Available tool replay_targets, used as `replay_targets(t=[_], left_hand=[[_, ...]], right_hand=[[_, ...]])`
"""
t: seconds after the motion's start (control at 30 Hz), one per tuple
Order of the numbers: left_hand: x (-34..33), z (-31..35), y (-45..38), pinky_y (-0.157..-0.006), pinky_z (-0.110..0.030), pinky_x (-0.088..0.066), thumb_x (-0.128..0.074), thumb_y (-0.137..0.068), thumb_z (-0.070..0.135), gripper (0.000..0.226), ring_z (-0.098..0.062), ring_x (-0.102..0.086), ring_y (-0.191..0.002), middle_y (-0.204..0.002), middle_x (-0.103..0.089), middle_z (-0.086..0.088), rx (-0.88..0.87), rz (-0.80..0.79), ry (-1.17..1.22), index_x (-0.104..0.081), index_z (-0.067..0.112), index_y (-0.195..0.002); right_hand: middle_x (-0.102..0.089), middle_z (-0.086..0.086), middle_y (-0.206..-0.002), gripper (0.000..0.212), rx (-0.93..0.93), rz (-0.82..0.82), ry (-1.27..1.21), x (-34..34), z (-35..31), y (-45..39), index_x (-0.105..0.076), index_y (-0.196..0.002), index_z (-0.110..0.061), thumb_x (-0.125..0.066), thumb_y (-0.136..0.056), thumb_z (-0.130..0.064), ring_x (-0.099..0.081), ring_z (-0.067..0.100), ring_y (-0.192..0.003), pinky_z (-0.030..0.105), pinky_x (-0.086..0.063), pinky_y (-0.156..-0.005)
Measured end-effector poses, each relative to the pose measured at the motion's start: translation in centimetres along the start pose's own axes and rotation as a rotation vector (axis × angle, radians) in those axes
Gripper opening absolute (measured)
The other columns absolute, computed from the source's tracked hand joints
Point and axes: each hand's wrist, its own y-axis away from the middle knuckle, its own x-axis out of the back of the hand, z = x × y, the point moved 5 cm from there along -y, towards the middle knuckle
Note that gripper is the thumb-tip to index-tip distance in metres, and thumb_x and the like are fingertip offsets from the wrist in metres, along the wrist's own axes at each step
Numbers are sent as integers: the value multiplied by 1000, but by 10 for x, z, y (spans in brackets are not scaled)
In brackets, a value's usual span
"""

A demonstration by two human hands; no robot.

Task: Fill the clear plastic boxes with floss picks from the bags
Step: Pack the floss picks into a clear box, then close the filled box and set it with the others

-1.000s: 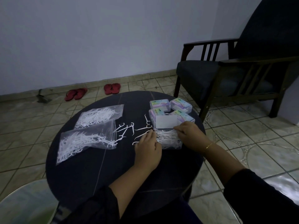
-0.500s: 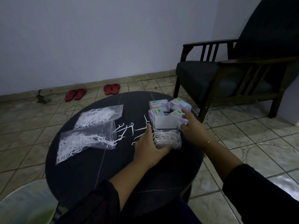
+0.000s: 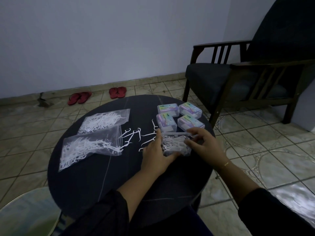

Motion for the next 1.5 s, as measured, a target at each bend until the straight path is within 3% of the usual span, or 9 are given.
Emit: replay_targets(t=[0.2,0.3,0.5,0.7,0.87,1.07,1.27,1.33,1.5], left_hand=[[0,-8,2,-104,-38,-40,-73,-74,51,90,-14,-51,-123,-134,-56,1,-30,81,23,-29,26,-148],[2,-6,4,-108,-37,-36,-71,-81,40,73,-16,-46,-129,-142,-50,-4,-67,101,-29,-40,20,-144],[-3,-2,6,-108,-33,-22,-44,-96,48,67,-13,-28,-139,-156,-27,3,-109,20,-326,-20,20,-151],[-2,-1,10,-109,-33,-19,-31,-99,51,66,-12,-23,-141,-158,-21,4,-92,25,-454,-7,21,-153],[0,-1,10,-107,-34,-19,-28,-101,47,60,-13,-22,-141,-158,-21,3,-114,21,-516,-8,23,-153],[6,2,10,-102,-34,-16,-38,-100,43,54,-10,-24,-139,-152,-34,5,-108,26,-442,-26,25,-149],[24,4,12,-89,-21,-14,-54,-92,44,46,-3,-36,-119,-138,-51,9,-20,135,-265,-49,31,-136],[35,2,8,-87,-20,-17,-57,-91,45,46,-3,-32,-102,-134,-54,8,-2,144,-230,-51,32,-134],[60,-9,-28,-99,-29,-38,-65,-86,43,47,-19,-55,-110,-122,-64,-3,48,166,-129,-58,27,-129]], right_hand=[[-53,-12,-104,23,58,32,127,-10,10,12,-61,-104,-29,-69,-84,-21,-55,1,-93,20,-50,-83],[-49,-17,-107,24,69,20,189,-14,11,15,-63,-107,-26,-68,-84,-20,-50,-3,-93,9,-43,-77],[-51,-16,-110,24,70,42,246,-16,12,16,-64,-110,-22,-66,-86,-23,-46,-5,-96,2,-35,-70],[-58,-6,-120,23,72,51,279,-19,14,15,-67,-109,-19,-65,-87,-24,-47,-3,-99,9,-37,-82],[-59,-4,-121,23,67,49,292,-20,13,16,-67,-110,-17,-65,-87,-24,-47,-3,-100,12,-36,-87],[-62,-3,-111,24,-27,17,251,-23,7,18,-60,-114,-19,-61,-91,-23,-52,2,-94,15,-40,-81],[-66,-1,-107,24,-126,29,139,-23,1,11,-63,-113,-18,-63,-89,-21,-58,6,-92,20,-45,-83],[-66,-3,-105,23,-108,24,118,-23,-7,4,-63,-112,-19,-62,-90,-21,-58,6,-91,19,-45,-81],[-65,0,-105,21,-43,0,99,-32,-31,-31,-63,-112,-18,-60,-91,-21,-60,8,-92,18,-46,-77]])
